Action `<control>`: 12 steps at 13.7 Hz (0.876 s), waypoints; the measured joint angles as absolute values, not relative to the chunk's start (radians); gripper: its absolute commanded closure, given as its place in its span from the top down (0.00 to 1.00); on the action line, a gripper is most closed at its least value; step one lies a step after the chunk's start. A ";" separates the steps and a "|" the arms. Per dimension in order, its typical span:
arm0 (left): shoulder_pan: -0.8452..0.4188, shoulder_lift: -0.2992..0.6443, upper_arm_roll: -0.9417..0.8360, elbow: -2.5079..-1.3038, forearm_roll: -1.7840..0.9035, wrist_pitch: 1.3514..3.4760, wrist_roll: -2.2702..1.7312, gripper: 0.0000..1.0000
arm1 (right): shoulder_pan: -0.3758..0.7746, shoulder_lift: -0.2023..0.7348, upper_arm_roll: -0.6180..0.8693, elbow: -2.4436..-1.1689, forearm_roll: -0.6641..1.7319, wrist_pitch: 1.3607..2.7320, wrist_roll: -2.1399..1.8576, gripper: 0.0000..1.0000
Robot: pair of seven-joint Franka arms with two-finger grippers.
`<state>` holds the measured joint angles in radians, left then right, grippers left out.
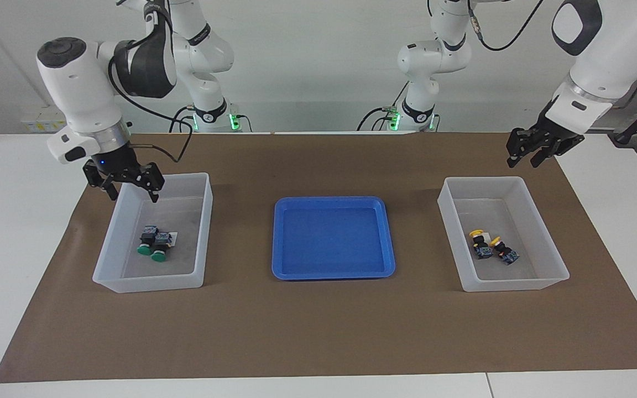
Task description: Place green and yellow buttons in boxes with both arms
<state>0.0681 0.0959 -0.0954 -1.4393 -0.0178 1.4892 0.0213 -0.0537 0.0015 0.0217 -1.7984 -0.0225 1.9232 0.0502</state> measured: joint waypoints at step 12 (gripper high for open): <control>0.017 0.037 -0.099 -1.551 -0.013 1.553 0.021 1.00 | -0.046 -0.048 0.022 -1.697 -0.021 1.650 0.050 1.00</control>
<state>0.0171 0.0374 -0.0991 -1.5511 -0.0126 1.5534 0.0214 -0.0461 -0.0483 0.0217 -1.6969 -0.0213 1.6497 0.0502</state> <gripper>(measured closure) 0.000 0.000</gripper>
